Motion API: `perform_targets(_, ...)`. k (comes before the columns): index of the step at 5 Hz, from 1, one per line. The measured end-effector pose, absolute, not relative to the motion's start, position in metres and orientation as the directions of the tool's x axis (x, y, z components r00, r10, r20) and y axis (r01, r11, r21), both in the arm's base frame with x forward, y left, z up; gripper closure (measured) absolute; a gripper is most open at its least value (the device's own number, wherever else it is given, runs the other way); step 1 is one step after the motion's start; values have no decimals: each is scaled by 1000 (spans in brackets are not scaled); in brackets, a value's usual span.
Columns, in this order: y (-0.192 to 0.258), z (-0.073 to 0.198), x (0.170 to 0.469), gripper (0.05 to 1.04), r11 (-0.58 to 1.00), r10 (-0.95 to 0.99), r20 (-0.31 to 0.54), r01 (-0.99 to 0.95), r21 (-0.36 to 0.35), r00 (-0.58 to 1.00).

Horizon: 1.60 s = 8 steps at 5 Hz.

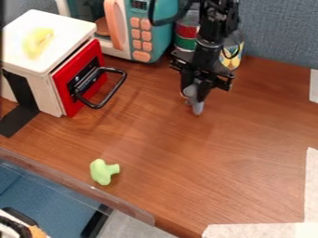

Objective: Move the gray toy to the upper side of the table

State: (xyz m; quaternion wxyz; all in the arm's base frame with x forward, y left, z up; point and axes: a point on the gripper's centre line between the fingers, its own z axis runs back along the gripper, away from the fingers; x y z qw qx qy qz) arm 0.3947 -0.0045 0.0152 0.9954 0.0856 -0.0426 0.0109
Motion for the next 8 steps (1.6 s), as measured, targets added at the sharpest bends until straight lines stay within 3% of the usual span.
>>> perform_targets(1,-2,14,398,637,989,26,73,-36,144,997)
perform_targets(2,-2,15,395,327,993,40,43,-44,108,998)
perform_targets(3,-8,25,395,92,997,26,58,-30,70,998)
perform_targets(5,-15,71,392,83,1000,11,137,-13,13,990)
perform_targets(6,-10,78,380,83,994,96,145,-103,39,985)
perform_targets(8,-12,79,380,83,994,95,148,-102,39,984)
